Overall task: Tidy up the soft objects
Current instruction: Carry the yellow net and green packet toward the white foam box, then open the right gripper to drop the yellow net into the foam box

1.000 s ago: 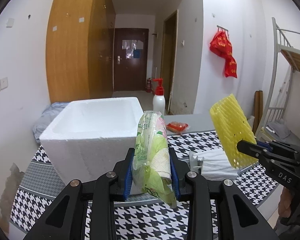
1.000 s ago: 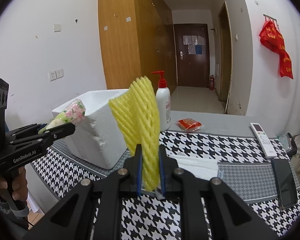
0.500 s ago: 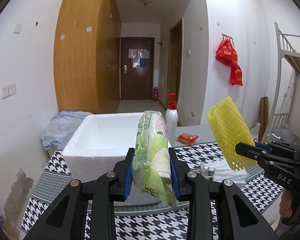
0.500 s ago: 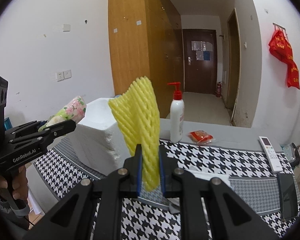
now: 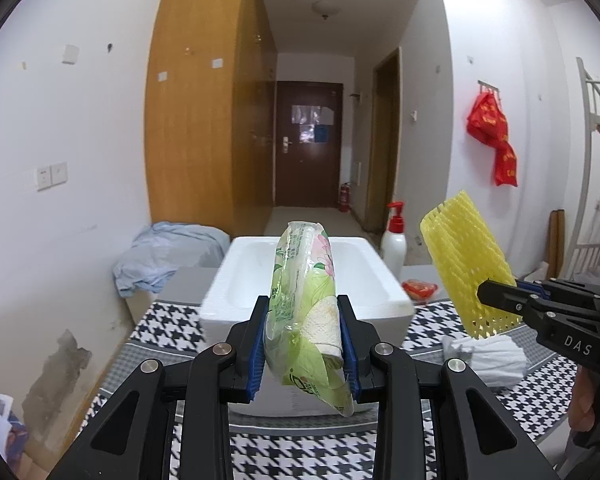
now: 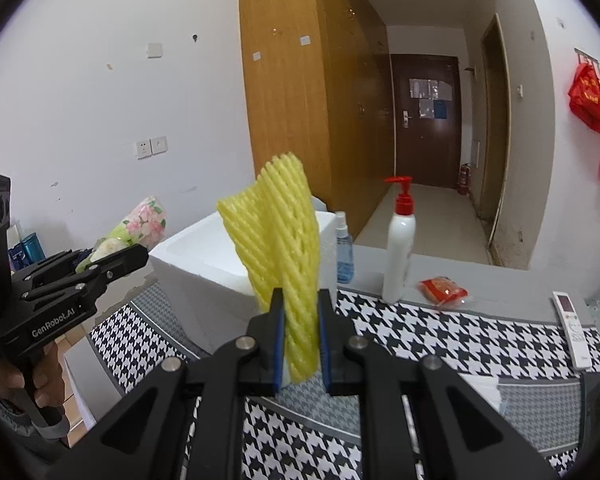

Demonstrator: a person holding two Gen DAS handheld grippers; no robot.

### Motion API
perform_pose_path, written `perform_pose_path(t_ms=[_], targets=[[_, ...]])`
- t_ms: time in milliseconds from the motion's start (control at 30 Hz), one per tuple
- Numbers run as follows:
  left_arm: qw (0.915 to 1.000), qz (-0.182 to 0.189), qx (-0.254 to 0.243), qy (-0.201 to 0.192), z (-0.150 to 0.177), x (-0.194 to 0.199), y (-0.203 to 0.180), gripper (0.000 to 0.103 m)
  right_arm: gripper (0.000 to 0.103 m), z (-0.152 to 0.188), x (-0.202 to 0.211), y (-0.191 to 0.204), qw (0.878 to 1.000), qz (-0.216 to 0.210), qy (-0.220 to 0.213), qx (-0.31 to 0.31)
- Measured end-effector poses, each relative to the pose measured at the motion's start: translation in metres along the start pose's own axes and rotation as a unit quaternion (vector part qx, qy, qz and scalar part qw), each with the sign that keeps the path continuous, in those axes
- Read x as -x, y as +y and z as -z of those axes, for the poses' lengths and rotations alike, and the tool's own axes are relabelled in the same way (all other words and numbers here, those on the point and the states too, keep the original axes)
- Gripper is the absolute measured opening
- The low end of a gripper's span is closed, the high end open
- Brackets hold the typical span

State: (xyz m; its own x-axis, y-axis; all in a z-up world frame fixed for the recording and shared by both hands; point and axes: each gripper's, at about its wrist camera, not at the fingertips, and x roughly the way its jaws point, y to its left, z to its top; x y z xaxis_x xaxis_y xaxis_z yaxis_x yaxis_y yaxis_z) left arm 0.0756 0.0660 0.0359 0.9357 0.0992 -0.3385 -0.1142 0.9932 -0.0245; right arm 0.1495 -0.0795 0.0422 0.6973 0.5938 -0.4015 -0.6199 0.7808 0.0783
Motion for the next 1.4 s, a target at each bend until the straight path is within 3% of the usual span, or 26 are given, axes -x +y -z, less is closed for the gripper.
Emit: perform_pose_path(t_ms=[500, 1400], targets=[[0.9990, -0.036, 0.025, -0.011, 0.000, 0.005, 0.035, 0.033, 0.018, -0.029, -0.032, 0.028, 0.999, -0.041, 0.022, 0.020], [0.9968, -0.059, 0.053, -0.007, 0.011, 0.003, 0.071, 0.033, 0.018, -0.055, -0.092, 0.042, 0.998, -0.040, 0.054, 0.020]])
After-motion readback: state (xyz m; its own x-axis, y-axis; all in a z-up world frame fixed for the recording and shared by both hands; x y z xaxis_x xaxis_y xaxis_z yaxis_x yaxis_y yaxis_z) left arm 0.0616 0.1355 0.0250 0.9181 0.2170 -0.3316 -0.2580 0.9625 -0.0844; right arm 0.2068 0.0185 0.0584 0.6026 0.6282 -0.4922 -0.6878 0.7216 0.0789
